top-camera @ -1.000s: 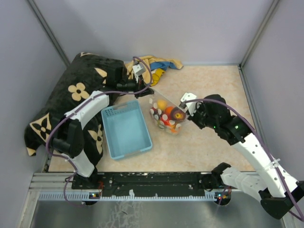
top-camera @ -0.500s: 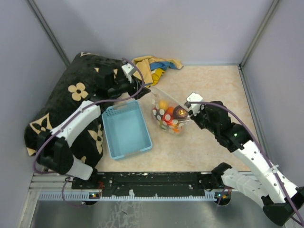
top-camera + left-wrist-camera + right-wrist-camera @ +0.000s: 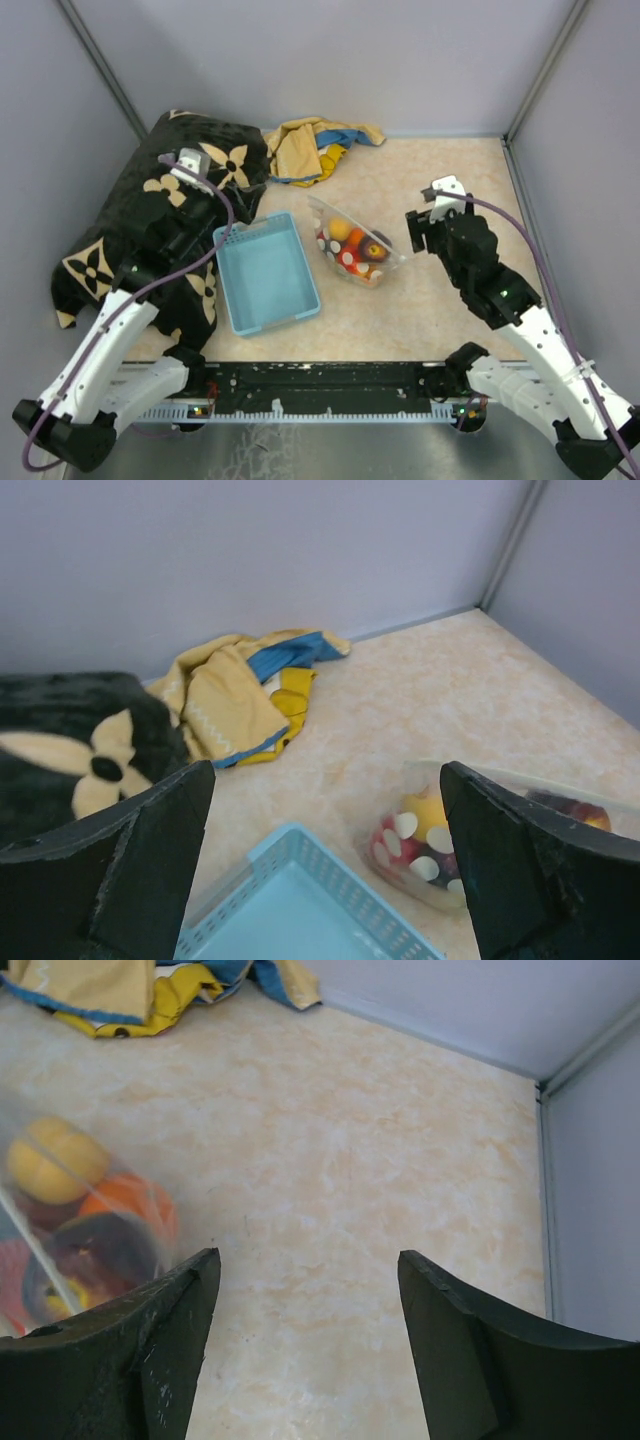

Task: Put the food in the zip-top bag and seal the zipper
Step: Reset both arms

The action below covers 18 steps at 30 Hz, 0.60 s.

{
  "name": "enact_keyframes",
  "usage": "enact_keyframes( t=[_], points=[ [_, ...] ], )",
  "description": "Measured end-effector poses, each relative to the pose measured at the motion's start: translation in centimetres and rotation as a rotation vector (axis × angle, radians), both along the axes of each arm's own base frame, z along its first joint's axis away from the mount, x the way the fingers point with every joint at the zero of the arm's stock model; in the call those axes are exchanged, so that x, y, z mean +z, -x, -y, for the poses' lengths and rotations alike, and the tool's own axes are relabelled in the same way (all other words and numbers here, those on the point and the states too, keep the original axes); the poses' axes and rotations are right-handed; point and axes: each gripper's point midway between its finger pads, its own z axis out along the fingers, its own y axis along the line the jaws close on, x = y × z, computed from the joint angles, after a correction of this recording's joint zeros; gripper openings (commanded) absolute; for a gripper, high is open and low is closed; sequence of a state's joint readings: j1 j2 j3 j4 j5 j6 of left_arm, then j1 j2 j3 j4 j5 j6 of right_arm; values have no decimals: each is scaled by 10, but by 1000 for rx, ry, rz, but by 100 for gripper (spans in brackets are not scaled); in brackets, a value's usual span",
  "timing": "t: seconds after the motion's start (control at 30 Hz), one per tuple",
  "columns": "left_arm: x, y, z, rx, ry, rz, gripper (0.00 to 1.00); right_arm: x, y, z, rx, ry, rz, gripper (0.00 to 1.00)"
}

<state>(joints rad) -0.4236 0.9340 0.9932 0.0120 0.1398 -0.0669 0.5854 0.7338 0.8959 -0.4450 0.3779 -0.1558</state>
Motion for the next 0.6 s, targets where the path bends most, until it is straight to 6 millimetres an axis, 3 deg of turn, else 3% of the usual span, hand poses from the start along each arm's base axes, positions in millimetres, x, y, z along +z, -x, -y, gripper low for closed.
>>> enact_keyframes(
  t=[0.2,0.33,0.47,0.6],
  points=[
    [-8,28,-55,228,51,-30,100,-4,-14,36,-272,-91,-4,73],
    [-4,52,-102,418,120,-11,100,-20,-27,89,-527,-173,-61,73],
    [8,76,-138,552,188,39,100,-34,-21,141,-737,-269,-97,74],
    [11,87,-157,633,189,50,100,-21,-13,148,-755,-330,-64,74]
  ],
)
